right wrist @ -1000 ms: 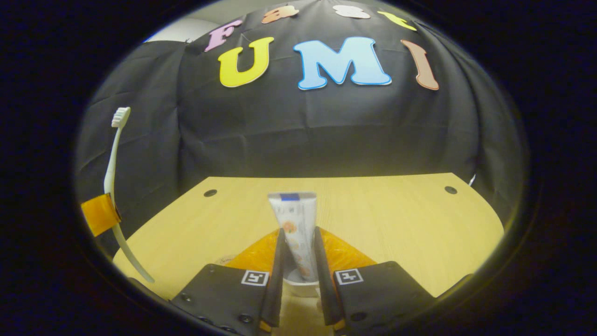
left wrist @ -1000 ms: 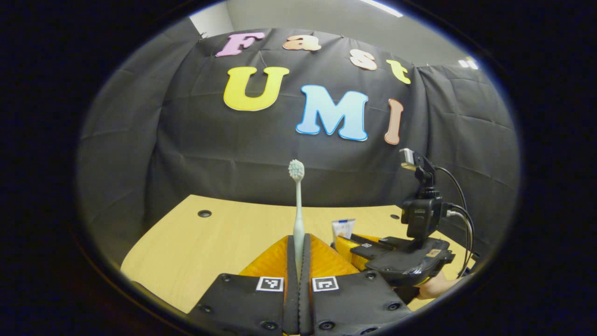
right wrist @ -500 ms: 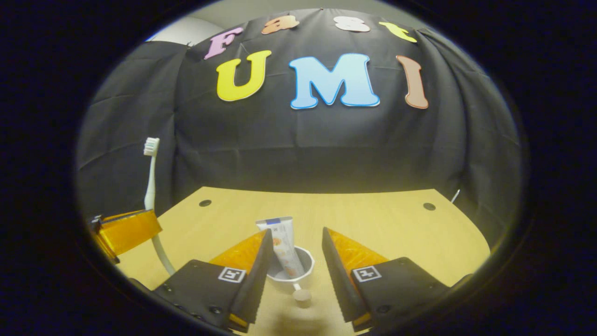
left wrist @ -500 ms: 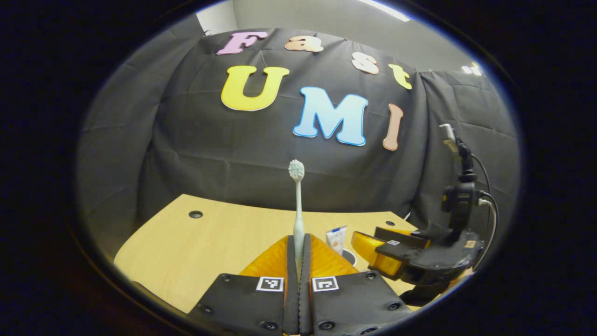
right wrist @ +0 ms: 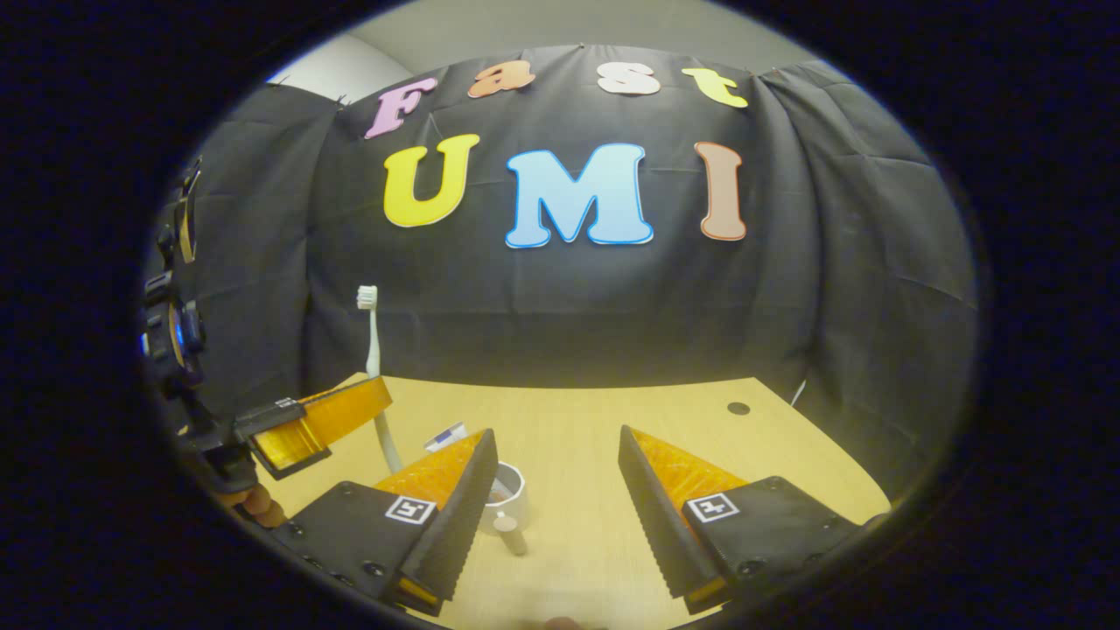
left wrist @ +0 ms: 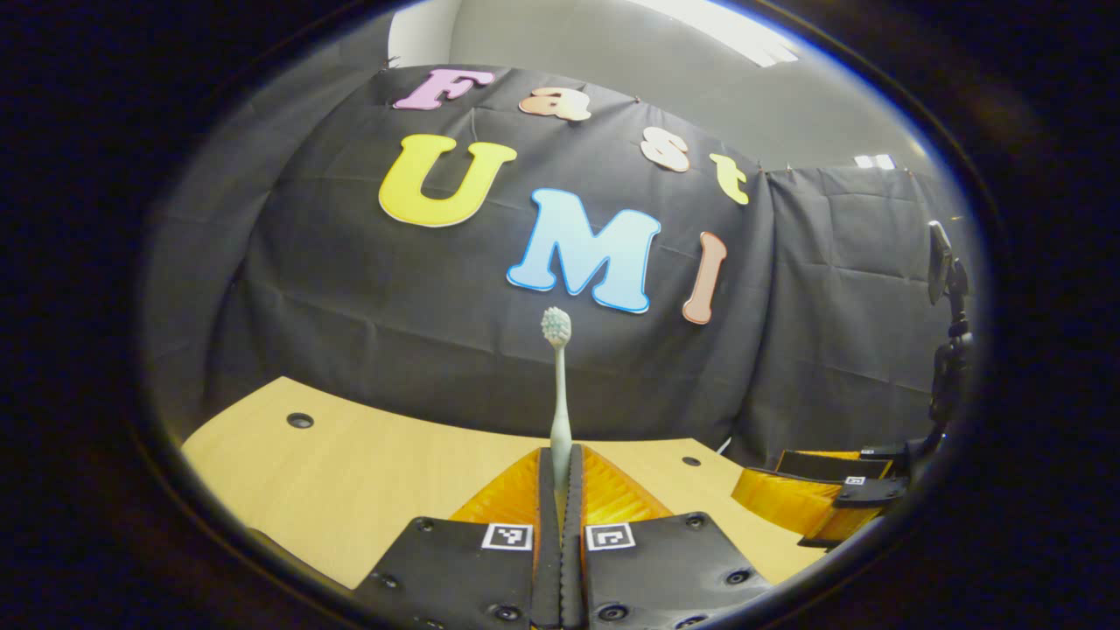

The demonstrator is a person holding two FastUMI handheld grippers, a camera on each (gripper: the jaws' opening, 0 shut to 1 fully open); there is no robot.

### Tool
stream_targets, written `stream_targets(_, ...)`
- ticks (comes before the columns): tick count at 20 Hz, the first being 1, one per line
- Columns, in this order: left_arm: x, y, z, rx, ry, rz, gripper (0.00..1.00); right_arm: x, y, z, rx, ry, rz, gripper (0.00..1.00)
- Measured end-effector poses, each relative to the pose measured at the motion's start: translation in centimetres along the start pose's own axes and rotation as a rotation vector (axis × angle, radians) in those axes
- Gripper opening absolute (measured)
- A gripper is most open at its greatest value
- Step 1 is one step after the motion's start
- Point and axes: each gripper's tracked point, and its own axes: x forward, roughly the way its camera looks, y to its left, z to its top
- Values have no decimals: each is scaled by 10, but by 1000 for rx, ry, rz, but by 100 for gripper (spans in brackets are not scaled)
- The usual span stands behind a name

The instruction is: Put the toothbrush and toothpaste on the desktop into the cup, then pick up the cup and place it on the coaster on the desktop.

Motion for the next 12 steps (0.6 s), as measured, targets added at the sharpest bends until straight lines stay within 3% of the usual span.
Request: stream_targets(12, 55, -45, -19, -12, -34, -98, 8, -11, -28, -39, 72, 87, -82, 89)
